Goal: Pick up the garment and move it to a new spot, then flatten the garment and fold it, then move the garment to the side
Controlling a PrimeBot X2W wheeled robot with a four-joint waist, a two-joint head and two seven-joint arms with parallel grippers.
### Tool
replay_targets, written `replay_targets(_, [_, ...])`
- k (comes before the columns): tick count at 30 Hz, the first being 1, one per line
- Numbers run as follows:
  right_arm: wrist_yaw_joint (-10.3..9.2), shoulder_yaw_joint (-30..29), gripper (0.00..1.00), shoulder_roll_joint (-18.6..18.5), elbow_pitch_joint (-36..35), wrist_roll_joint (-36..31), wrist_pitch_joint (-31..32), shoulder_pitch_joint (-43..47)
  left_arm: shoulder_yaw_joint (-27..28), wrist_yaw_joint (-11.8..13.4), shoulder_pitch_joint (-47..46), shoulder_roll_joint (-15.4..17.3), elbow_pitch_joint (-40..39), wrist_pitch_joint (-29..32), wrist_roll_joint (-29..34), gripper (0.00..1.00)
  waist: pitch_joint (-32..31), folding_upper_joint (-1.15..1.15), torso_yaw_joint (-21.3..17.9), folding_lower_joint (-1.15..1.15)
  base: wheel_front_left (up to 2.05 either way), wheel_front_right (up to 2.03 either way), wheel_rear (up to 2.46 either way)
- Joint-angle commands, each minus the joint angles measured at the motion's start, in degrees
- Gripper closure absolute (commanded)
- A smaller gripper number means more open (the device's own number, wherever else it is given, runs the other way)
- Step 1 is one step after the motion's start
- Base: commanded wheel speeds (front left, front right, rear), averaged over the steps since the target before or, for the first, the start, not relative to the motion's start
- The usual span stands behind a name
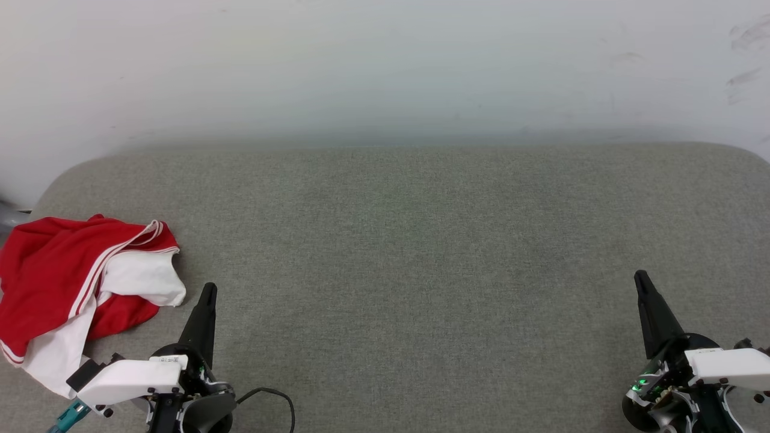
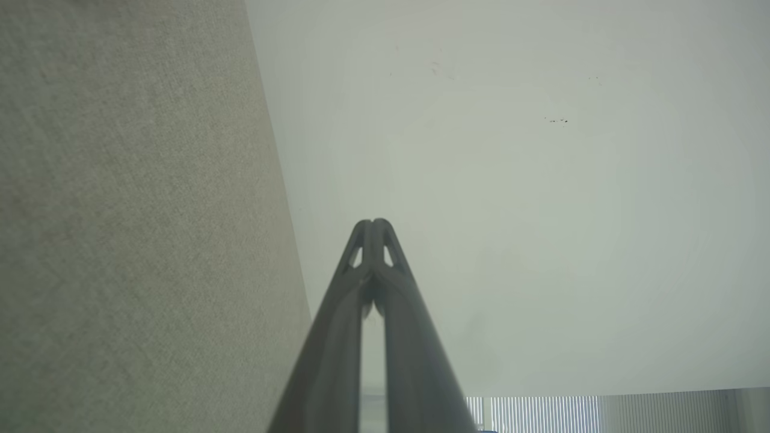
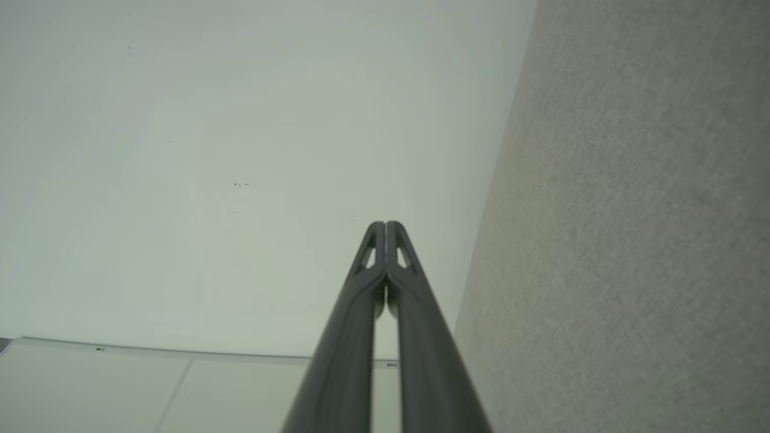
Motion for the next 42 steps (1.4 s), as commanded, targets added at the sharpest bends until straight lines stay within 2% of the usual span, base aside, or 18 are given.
replay_targets(1, [-0.02, 0.03, 1.00, 0.13, 0.04, 0.19, -0.04, -0.71, 0.10, -0.22, -0.33, -0.08, -0.04, 0.14, 0.00, 1.00, 0.00, 0.00, 0.00, 0.00, 0.00, 0.00, 0.00])
replay_targets(18, [-0.02, 0.03, 1.00, 0.13, 0.04, 0.19, -0.04, -0.71, 0.12, -0.22, -0.33, -0.08, -0.04, 0.13, 0.00, 1.00, 0.00, 0.00, 0.00, 0.00, 0.00, 0.00, 0.00])
replay_targets(19, [0.00, 0.01, 0.00, 0.00, 0.16, -0.02, -0.02, 0.10, -0.05, 0.01, 0.05, 0.00, 0.15, -0.01, 0.00, 0.00, 0.00, 0.00, 0.00, 0.00, 0.00, 0.00, 0.00])
replay_targets(35, [-0.01, 1.93, 0.00, 0.03, -4.02, -1.24, -4.17, 2.33, -4.33, -0.01, 1.22, 0.00, -4.02, -3.71, 0.79, 0.00, 0.07, 0.00, 0.24, 0.00, 0.00, 0.00, 0.00])
replay_targets(40, [-0.01, 2.26, 0.00, 0.03, -5.54, -4.44, -5.43, 2.76, -5.91, -0.02, 1.29, 0.47, -5.80, -5.39, 3.45, 0.00, 0.08, 0.00, 0.40, 0.00, 0.00, 0.00, 0.00])
replay_targets(42, [-0.01, 2.47, 0.00, 0.03, -6.33, -7.55, -6.17, 2.94, -6.24, -0.02, 1.34, 0.58, -6.77, -6.16, 6.39, 0.00, 0.08, 0.00, 0.49, 0.00, 0.00, 0.00, 0.00])
